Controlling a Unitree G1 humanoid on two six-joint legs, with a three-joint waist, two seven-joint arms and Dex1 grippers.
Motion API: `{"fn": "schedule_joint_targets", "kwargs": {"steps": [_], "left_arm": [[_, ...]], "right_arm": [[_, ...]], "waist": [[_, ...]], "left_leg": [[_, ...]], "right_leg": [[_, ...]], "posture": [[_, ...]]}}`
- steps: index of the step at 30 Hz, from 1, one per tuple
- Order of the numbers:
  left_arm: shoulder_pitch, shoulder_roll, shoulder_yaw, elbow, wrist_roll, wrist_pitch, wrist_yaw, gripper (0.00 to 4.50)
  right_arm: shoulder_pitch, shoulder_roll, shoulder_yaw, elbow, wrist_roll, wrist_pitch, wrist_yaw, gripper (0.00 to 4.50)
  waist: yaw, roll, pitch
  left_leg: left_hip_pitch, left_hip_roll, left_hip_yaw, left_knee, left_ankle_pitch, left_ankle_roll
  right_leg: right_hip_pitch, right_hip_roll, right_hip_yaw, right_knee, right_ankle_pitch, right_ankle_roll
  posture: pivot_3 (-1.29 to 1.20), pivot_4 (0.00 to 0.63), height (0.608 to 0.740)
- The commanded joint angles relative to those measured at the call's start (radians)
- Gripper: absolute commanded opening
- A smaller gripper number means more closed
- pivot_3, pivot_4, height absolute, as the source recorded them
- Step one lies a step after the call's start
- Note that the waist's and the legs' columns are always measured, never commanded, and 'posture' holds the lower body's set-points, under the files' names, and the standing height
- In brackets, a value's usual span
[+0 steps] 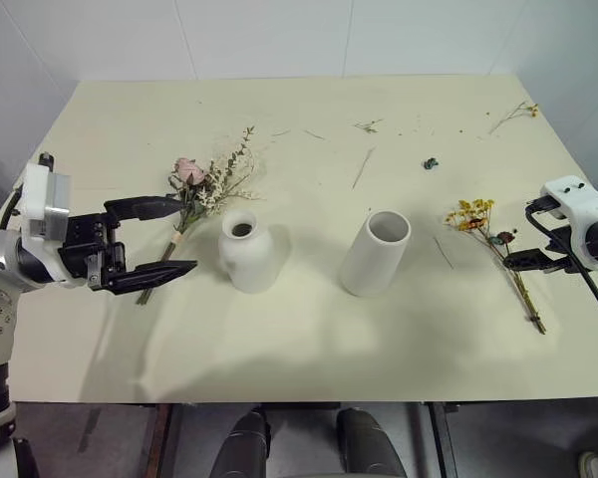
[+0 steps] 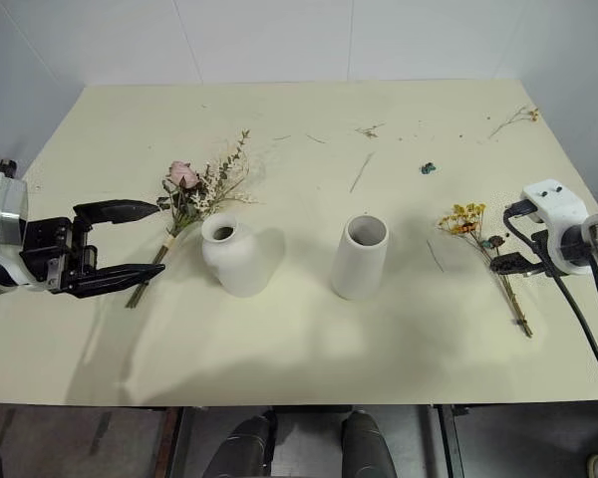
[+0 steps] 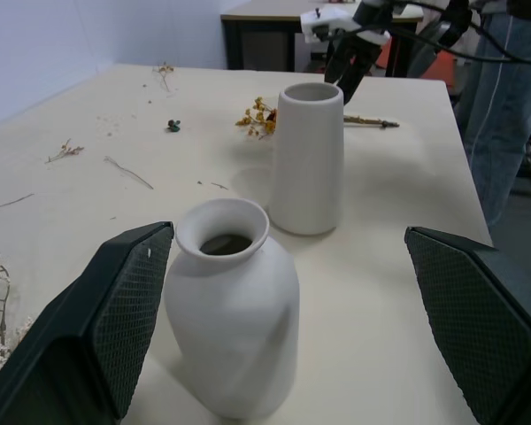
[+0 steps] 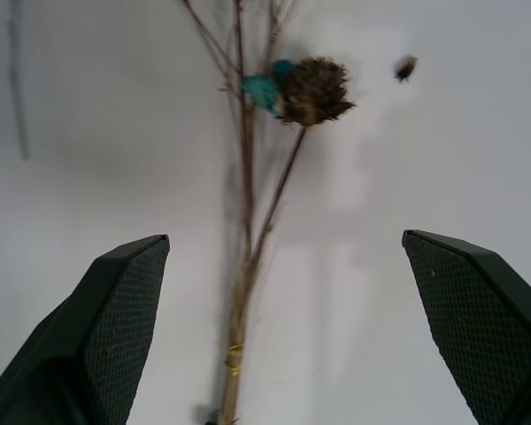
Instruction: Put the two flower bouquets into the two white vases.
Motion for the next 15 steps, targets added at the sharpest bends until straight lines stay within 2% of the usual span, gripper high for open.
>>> {"fn": "schedule_joint_targets", "kwargs": {"steps": [1, 6, 11, 15], "left_arm": [[0.029, 0.014, 0.064, -0.075, -0.054, 0.024, 0.029, 4.5], [0.067, 0.015, 0.093, -0.12, -0.088, 0.056, 0.056, 4.5], [0.074, 0.021, 0.095, -0.139, -0.107, 0.077, 0.075, 4.5], [0.058, 0.039, 0.095, -0.138, -0.117, 0.091, 0.08, 4.5]], "right_arm": [[-0.03, 0.001, 0.027, 0.069, -0.036, -0.037, 0.038, 4.47], [-0.053, 0.031, 0.051, 0.158, -0.024, 0.007, 0.105, 4.47], [-0.059, 0.055, 0.104, 0.207, -0.053, -0.036, 0.163, 4.47], [-0.074, 0.077, 0.133, 0.235, -0.087, -0.091, 0.199, 3.55]], "waist": [[0.0, 0.0, 0.0], [0.0, 0.0, 0.0], [0.002, 0.0, 0.0], [0.0, 0.0, 0.0]], "left_leg": [[0.0, 0.0, 0.0, 0.0, 0.0, 0.0], [0.0, 0.0, 0.002, 0.0, 0.0, 0.0], [0.001, 0.0, 0.002, 0.002, 0.0, 0.001], [0.001, 0.0, 0.003, 0.004, -0.001, 0.001]], "right_leg": [[0.0, 0.0, 0.001, 0.0, 0.0, 0.0], [0.0, 0.0, 0.002, 0.0, 0.0, 0.0], [0.0, 0.001, 0.003, 0.001, 0.0, 0.001], [0.001, 0.001, 0.004, 0.001, 0.001, 0.002]], "posture": [[0.0, 0.15, 0.74], [0.0, 0.15, 0.74], [0.0, 0.15, 0.74], [0.0, 0.15, 0.74]]}}
